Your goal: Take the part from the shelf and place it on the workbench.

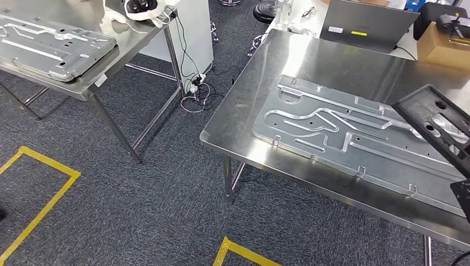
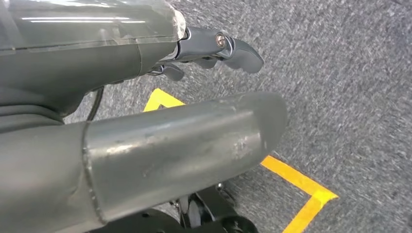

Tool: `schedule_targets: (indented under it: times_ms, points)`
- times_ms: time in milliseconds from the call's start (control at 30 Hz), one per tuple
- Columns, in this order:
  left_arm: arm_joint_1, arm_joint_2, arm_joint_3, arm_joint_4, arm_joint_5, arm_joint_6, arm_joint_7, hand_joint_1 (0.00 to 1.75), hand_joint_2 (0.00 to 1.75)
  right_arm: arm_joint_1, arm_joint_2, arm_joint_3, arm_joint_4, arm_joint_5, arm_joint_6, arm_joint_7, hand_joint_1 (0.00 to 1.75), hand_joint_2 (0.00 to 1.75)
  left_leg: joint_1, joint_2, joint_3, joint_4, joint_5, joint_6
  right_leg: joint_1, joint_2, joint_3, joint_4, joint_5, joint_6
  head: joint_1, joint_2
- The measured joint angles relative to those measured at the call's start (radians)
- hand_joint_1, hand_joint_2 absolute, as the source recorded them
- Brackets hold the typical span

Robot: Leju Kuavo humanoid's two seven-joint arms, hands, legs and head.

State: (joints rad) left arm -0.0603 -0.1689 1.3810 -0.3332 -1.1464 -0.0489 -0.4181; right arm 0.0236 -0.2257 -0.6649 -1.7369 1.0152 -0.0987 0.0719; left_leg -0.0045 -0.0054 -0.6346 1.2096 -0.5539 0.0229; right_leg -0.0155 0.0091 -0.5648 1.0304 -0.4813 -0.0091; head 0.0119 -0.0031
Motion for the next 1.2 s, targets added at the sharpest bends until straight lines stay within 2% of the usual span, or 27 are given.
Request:
schedule_targets:
  times_ms: [33,67,100,233,300,367,400,433,467,500,567,600,633,700,767,800,867,900,933,967,1000,1067,1100,1133,1200]
  points:
    - [-0.001,0.0,-0.001,0.001,-0.002,-0.001,0.0,0.0,0.0,-0.02,-0.026,0.027,0.013,0.002,0.007,0.011,1.75,1.75,-0.003,0.0,0.027,-0.072,0.039,0.007,0.001,0.0,0.004,0.0,-0.003,0.002,0.0,0.0]
    - [-0.003,0.0,-0.002,0.003,-0.003,-0.001,-0.001,0.0,0.0,-0.04,-0.05,0.052,0.024,0.005,0.016,0.019,1.75,1.75,-0.006,0.001,0.05,-0.129,0.065,0.013,0.002,0.001,0.006,0.001,-0.005,0.006,0.0,0.0]
    - [-0.005,0.001,-0.002,0.006,-0.003,-0.002,-0.001,0.0,0.0,-0.059,-0.073,0.076,0.033,0.008,0.027,0.024,1.75,1.75,-0.01,0.002,0.064,-0.167,0.079,0.018,0.002,0.0,0.006,0.002,-0.006,0.011,0.0,0.0]
    - [-0.014,0.005,-0.004,0.025,-0.002,-0.005,-0.001,0.0,0.0,-0.145,-0.136,0.178,0.058,0.04,0.081,0.041,1.75,1.75,-0.011,0.002,0.074,-0.202,0.09,0.031,-0.005,-0.003,-0.001,0.01,-0.012,0.031,0.001,0.0]
    - [-0.02,0.007,-0.008,0.036,-0.006,-0.01,0.0,0.0,0.0,-0.209,-0.154,0.248,0.073,0.073,0.107,0.061,1.75,1.75,-0.008,0.007,0.08,-0.216,0.099,0.038,-0.006,-0.004,-0.034,0.078,-0.052,0.036,0.001,0.0]
    - [-0.025,0.009,-0.014,0.045,-0.01,-0.015,-0.001,0.0,0.0,-0.275,-0.162,0.322,0.096,0.103,0.127,0.084,1.75,1.75,-0.008,0.011,0.08,-0.217,0.099,0.041,-0.008,-0.005,-0.097,0.202,-0.106,0.042,0.001,0.0]
    - [-0.027,0.009,-0.018,0.048,-0.013,-0.017,-0.001,0.0,0.0,-0.306,-0.163,0.361,0.111,0.116,0.134,0.095,1.75,1.75,-0.008,0.012,0.081,-0.217,0.098,0.041,-0.011,-0.005,-0.124,0.251,-0.118,0.046,0.001,0.0]
    - [-0.029,0.01,-0.022,0.052,-0.016,-0.019,-0.002,0.0,0.0,-0.334,-0.162,0.399,0.126,0.126,0.139,0.104,1.75,1.75,-0.007,0.012,0.081,-0.215,0.097,0.039,-0.013,-0.006,-0.137,0.266,-0.109,0.05,0.001,0.0]
    - [-0.03,0.009,-0.026,0.056,-0.02,-0.021,-0.002,0.0,0.0,-0.36,-0.161,0.442,0.142,0.137,0.142,0.114,1.75,1.75,-0.006,0.011,0.082,-0.213,0.094,0.037,-0.017,-0.007,-0.132,0.245,-0.08,0.053,0.001,0.0]
    - [-0.031,0.009,-0.029,0.06,-0.023,-0.022,-0.002,0.0,0.0,-0.386,-0.16,0.477,0.155,0.144,0.143,0.12,1.75,1.75,-0.004,0.01,0.083,-0.208,0.09,0.034,-0.021,-0.008,-0.109,0.187,-0.038,0.056,0.001,0.0]
    - [-0.033,0.01,-0.034,0.065,-0.026,-0.023,-0.003,0.0,0.0,-0.43,-0.156,0.538,0.178,0.154,0.145,0.132,1.75,1.75,-0.003,0.007,0.08,-0.195,0.08,0.023,-0.022,-0.008,-0.059,0.071,0.014,0.059,0.002,0.0]
    - [-0.034,0.011,-0.036,0.066,-0.027,-0.024,-0.004,0.0,0.0,-0.445,-0.153,0.561,0.186,0.157,0.145,0.136,1.75,1.75,-0.004,0.004,0.075,-0.189,0.077,0.017,-0.021,-0.007,-0.047,0.038,0.022,0.056,0.001,0.0]
    - [-0.035,0.011,-0.038,0.067,-0.027,-0.024,-0.004,0.0,0.0,-0.455,-0.151,0.577,0.194,0.158,0.145,0.139,1.75,1.75,-0.005,0.002,0.07,-0.185,0.076,0.012,-0.019,-0.005,-0.045,0.027,0.016,0.051,0.001,0.0]
    - [-0.034,0.012,-0.043,0.069,-0.027,-0.024,-0.005,0.0,0.0,-0.463,-0.148,0.602,0.207,0.159,0.145,0.145,1.75,1.75,-0.004,-0.003,0.063,-0.183,0.077,0.004,-0.016,-0.005,-0.049,0.023,0.014,0.036,0.0,0.0]
    - [-0.031,0.012,-0.046,0.071,-0.027,-0.023,-0.005,0.0,0.0,-0.475,-0.146,0.621,0.217,0.159,0.145,0.149,1.75,1.75,-0.002,-0.003,0.05,-0.156,0.058,-0.004,-0.016,-0.007,-0.047,0.019,0.014,0.023,-0.001,0.0]
    - [-0.03,0.012,-0.047,0.073,-0.028,-0.023,-0.006,0.0,0.0,-0.484,-0.146,0.63,0.222,0.159,0.144,0.15,1.75,1.75,-0.001,-0.002,0.031,-0.116,0.037,-0.008,-0.016,-0.007,-0.044,0.018,0.014,0.016,-0.001,0.0]
    - [-0.031,0.012,-0.048,0.074,-0.028,-0.023,-0.006,0.0,0.0,-0.498,-0.146,0.644,0.229,0.159,0.144,0.152,1.75,1.75,0.0,-0.001,-0.037,0.015,-0.016,-0.012,-0.011,-0.008,-0.041,0.017,0.011,0.008,-0.002,0.0]
    - [-0.031,0.012,-0.049,0.075,-0.028,-0.023,-0.006,0.0,0.0,-0.501,-0.145,0.65,0.232,0.158,0.144,0.152,1.75,1.75,0.0,-0.001,-0.072,0.075,-0.032,-0.012,-0.008,-0.008,-0.039,0.017,0.009,0.004,-0.002,0.0]
    - [-0.031,0.012,-0.049,0.076,-0.028,-0.023,-0.006,0.0,0.0,-0.502,-0.144,0.655,0.236,0.158,0.144,0.152,1.75,1.75,0.0,-0.001,-0.095,0.108,-0.032,-0.01,-0.004,-0.008,-0.037,0.017,0.007,0.002,-0.002,0.0]
    - [-0.029,0.012,-0.049,0.077,-0.028,-0.023,-0.006,0.0,0.0,-0.504,-0.142,0.66,0.239,0.157,0.145,0.151,1.75,1.75,0.0,-0.001,-0.1,0.102,-0.011,-0.006,-0.001,-0.007,-0.033,0.017,0.004,0.0,-0.002,0.0]
    - [-0.028,0.012,-0.05,0.078,-0.029,-0.023,-0.006,0.0,0.0,-0.508,-0.14,0.666,0.243,0.157,0.147,0.15,1.75,1.75,-0.001,-0.001,-0.086,0.059,0.025,-0.001,0.001,-0.007,-0.028,0.017,0.001,-0.001,-0.002,0.0]
    - [-0.028,0.013,-0.05,0.078,-0.032,-0.022,-0.005,0.0,0.0,-0.527,-0.129,0.686,0.253,0.162,0.159,0.147,1.75,1.75,-0.006,-0.001,-0.033,-0.072,0.099,0.013,0.006,-0.004,-0.018,0.017,-0.005,0.0,-0.002,0.0]
    - [-0.029,0.014,-0.05,0.078,-0.034,-0.021,-0.005,0.0,0.0,-0.54,-0.121,0.701,0.259,0.168,0.167,0.147,1.75,1.75,-0.009,-0.001,-0.009,-0.124,0.116,0.018,0.007,-0.001,-0.017,0.017,-0.007,0.002,-0.002,0.0]
    - [-0.031,0.015,-0.051,0.078,-0.035,-0.021,-0.004,0.0,0.0,-0.552,-0.112,0.718,0.266,0.174,0.174,0.148,1.75,1.75,-0.011,-0.001,0.004,-0.154,0.121,0.02,0.008,0.001,-0.017,0.016,-0.007,0.006,-0.002,0.0]
    - [-0.034,0.015,-0.051,0.079,-0.037,-0.02,-0.003,0.0,0.0,-0.569,-0.097,0.756,0.28,0.183,0.186,0.154,1.75,1.75,-0.011,0.0,0.015,-0.174,0.114,0.021,0.007,0.005,-0.019,0.012,-0.006,0.015,-0.001,0.0]
